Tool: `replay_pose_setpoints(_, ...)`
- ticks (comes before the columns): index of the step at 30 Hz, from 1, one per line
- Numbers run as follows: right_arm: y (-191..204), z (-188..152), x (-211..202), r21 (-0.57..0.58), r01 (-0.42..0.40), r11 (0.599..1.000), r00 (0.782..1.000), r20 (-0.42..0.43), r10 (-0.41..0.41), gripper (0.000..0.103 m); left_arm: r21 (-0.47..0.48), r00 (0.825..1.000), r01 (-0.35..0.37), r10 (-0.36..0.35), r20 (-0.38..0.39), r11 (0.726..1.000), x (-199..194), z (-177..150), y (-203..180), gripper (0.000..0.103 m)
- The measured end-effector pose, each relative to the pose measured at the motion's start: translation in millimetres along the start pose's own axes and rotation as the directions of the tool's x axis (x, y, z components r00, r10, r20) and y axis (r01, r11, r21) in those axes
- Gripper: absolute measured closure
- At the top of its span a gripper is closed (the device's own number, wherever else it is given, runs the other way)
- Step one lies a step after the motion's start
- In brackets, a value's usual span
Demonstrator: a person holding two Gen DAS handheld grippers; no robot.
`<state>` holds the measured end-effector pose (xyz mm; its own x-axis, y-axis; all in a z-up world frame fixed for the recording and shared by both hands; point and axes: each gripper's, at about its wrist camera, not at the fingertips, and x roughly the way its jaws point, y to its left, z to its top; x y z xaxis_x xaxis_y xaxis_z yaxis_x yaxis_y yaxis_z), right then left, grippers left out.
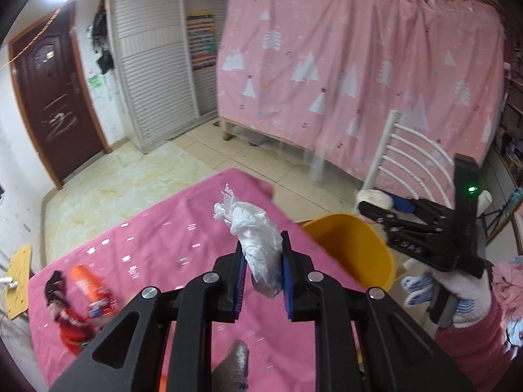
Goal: Collect trash
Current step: 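Carry both items over the yellow bucket and open both grippers to drop them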
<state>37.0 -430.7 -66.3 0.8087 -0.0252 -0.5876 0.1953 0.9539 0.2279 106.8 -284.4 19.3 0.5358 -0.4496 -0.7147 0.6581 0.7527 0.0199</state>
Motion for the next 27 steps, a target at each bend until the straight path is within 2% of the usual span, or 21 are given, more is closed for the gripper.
replay_pose_setpoints(2, -7.9, -2.0, 3.3, 0.01, 0.016, 1.0, 1.0, -0.012, -0.016, 0.05, 0.014, 1.0, 0.025, -0.025, -0.009, 1.0, 9.3, 4.6, -12.5, 0.092)
replay_pose_setpoints(4, -16.0, -1.8, 3.8, 0.029, 0.018, 0.999, 1.0, -0.01, -0.017, 0.037, 0.027, 0.999, 0.048, -0.047, -0.018, 0.998, 17.0, 7.9, -25.8, 0.092)
replay_pose_setpoints(6, -25.6, -2.0, 2.6, 0.049, 0.022, 0.999, 1.0, -0.003, -0.022, 0.033, 0.035, 0.997, 0.077, -0.076, -0.029, 0.996, 25.7, 10.8, -38.1, 0.092)
replay_pose_setpoints(11, -45.3, -2.3, -4.1, 0.081, 0.051, 0.995, 0.999, 0.015, -0.052, 0.033, 0.036, 0.987, 0.155, -0.153, -0.057, 0.987, 49.8, 20.5, -63.9, 0.092)
replay_pose_setpoints(16, -64.9, -1.3, -12.6, 0.137, 0.072, 0.988, 0.996, 0.035, -0.078, 0.033, 0.058, 0.982, 0.181, -0.177, -0.067, 0.982, 67.2, 24.4, -86.1, 0.092)
replay_pose_setpoints(20, -67.5, 0.7, -16.6, 0.145, 0.073, 0.987, 0.995, 0.053, -0.082, 0.033, 0.039, 0.974, 0.216, -0.213, -0.083, 0.976, 78.2, 26.5, -95.4, 0.09)
replay_pose_setpoints(22, -66.7, 1.0, -16.2, 0.145, 0.07, 0.987, 0.995, 0.055, -0.079, 0.033, 0.035, 0.968, 0.239, -0.235, -0.089, 0.97, 81.4, 27.1, -99.5, 0.084)
replay_pose_setpoints(25, -66.3, 0.4, -16.7, 0.143, 0.063, 0.988, 0.996, 0.057, -0.071, 0.033, 0.035, 0.969, 0.233, -0.23, -0.087, 0.972, 82.8, 27.1, -102.3, 0.066)
replay_pose_setpoints(27, -64.7, 1.0, -17.0, 0.139, 0.057, 0.989, 0.996, 0.058, -0.066, 0.033, 0.028, 0.97, 0.233, -0.231, -0.08, 0.972, 81.7, 27.6, -100.8, 0.06)
